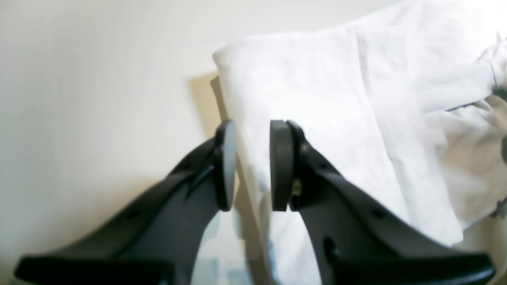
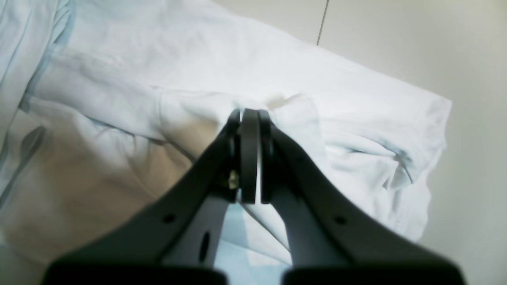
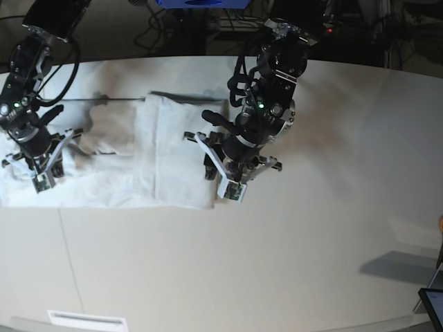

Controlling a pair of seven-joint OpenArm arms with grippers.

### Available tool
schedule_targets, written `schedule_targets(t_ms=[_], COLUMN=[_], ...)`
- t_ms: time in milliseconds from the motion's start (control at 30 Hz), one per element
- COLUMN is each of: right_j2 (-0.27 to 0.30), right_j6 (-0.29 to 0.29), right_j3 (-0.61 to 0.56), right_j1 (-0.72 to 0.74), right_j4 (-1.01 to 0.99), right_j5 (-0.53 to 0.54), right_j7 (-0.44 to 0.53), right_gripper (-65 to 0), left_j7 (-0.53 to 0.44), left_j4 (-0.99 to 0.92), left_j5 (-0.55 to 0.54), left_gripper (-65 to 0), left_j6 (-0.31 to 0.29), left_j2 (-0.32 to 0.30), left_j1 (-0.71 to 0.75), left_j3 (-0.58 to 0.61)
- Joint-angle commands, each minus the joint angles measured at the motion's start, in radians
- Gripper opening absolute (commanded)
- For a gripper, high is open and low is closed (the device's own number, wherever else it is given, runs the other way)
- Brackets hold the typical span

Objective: Fold the T-shirt properly
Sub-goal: 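Smooth the folded edge with the left gripper, then lift it away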

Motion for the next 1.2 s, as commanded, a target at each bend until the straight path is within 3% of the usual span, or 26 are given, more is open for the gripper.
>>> schedule_targets(t_ms=[0, 200, 467, 567, 833, 1167], right_j2=[0.013, 0.013, 0.013, 0.013, 0.013, 0.007], right_j6=[-0.001, -0.001, -0.001, -0.001, -0.001, -0.001], right_j3=[0.004, 0.004, 0.004, 0.004, 0.004, 0.050], right_j1=[0.012, 0.006, -0.013, -0.013, -0.013, -0.011], right_j4=[0.017, 0.017, 0.015, 0.015, 0.015, 0.017], right_j5=[0.012, 0.012, 0.010, 0.010, 0.010, 0.015], right_j7=[0.025, 0.025, 0.025, 0.025, 0.025, 0.027], right_gripper=[-64.1, -63.8, -63.7, -63.5, -63.5, -63.5], left_j7=[-0.018, -0.017, -0.017, -0.018, -0.018, -0.041], left_j4=[-0.009, -0.039, 0.037, 0.038, 0.027, -0.132], left_j5=[-0.005, -0.010, -0.007, -0.005, -0.005, -0.005], left_gripper=[-49.5, -48.7, -31.1, -27.2, -27.2, -27.5], left_j6=[-0.005, -0.005, -0.005, -0.005, -0.005, -0.005], left_j2=[0.007, 0.005, 0.001, 0.001, 0.001, -0.001], left_j1=[-0.014, -0.011, -0.013, -0.016, -0.014, -0.002], left_j3=[0.002, 0.010, 0.002, 0.002, 0.010, 0.011])
